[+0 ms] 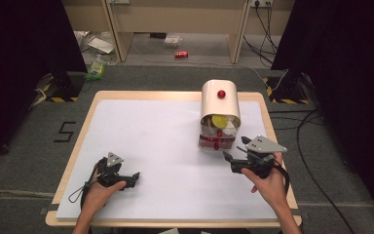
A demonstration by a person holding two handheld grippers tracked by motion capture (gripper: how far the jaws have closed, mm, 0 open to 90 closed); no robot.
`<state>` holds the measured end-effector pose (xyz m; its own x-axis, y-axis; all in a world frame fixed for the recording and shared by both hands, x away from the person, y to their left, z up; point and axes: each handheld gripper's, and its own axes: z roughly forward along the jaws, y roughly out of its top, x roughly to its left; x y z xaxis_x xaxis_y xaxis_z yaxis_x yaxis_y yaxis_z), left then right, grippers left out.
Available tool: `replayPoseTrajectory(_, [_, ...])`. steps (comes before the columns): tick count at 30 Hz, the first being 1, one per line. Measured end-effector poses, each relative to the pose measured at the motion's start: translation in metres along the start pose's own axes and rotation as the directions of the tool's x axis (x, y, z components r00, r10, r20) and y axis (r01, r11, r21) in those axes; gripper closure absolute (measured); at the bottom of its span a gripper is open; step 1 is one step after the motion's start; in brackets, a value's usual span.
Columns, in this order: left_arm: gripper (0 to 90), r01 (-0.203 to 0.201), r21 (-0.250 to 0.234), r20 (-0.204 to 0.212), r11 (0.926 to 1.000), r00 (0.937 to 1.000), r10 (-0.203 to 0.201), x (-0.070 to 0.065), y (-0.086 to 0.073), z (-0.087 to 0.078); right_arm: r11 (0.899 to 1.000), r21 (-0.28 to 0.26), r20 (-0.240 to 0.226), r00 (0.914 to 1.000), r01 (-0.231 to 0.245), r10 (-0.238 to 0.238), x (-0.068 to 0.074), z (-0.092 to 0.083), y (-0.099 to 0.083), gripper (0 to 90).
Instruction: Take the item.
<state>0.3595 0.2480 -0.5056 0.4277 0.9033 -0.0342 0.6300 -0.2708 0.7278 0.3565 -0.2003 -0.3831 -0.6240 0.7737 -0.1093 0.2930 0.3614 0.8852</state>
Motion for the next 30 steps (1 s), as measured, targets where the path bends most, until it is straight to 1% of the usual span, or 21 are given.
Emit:
replayPoseTrajectory(2, [0.0,0.000,0.000,0.000,1.0000,1.0000,0.000,0.000,0.000,0.000,1.000,-0.015,-0.001,1.0000,0.007,-0.007,0.002,0.003,0.010,20.3])
replayPoseTrajectory(4, [0.0,0.000,0.000,0.000,1.0000,1.0000,0.000,0.000,0.000,0.000,1.000,-0.016,-0.001,1.0000,0.008,-0.008,0.002,0.003,0.013,20.3])
replayPoseTrajectory(5, [0.0,0.000,0.000,0.000,1.0000,1.0000,0.000,0.000,0.000,0.000,1.000,-0.024,0.002,1.0000,0.009,-0.009,0.002,0.005,0.018,20.4])
replayPoseTrajectory(14, [0.0,0.000,0.000,0.000,1.0000,1.0000,0.000,0.000,0.000,0.000,0.999,-0.044,0.000,1.0000,0.009,-0.009,0.003,0.011,0.031,20.9])
replayPoseTrajectory(16, [0.0,0.000,0.000,0.000,1.0000,1.0000,0.000,0.000,0.000,0.000,0.999,-0.045,-0.001,0.9998,0.018,-0.018,0.003,0.014,0.033,21.1])
replayPoseTrajectory(18, [0.0,0.000,0.000,0.000,1.0000,1.0000,0.000,0.000,0.000,0.000,0.999,-0.040,-0.002,0.9998,0.018,-0.018,0.003,0.020,0.035,21.3])
replayPoseTrajectory(21, [0.0,0.000,0.000,0.000,1.0000,1.0000,0.000,0.000,0.000,0.000,0.999,-0.042,-0.005,0.9997,0.023,-0.023,0.003,0.024,0.037,21.4])
replayPoseTrajectory(29, [0.0,0.000,0.000,0.000,1.0000,1.0000,0.000,0.000,0.000,0.000,0.999,-0.031,0.015,0.9995,0.029,-0.029,-0.003,0.041,0.039,22.2])
replayPoseTrajectory(30, [0.0,0.000,0.000,0.000,1.0000,1.0000,0.000,0.000,0.000,0.000,0.999,-0.031,0.015,0.9995,0.029,-0.029,-0.003,0.041,0.039,22.2])
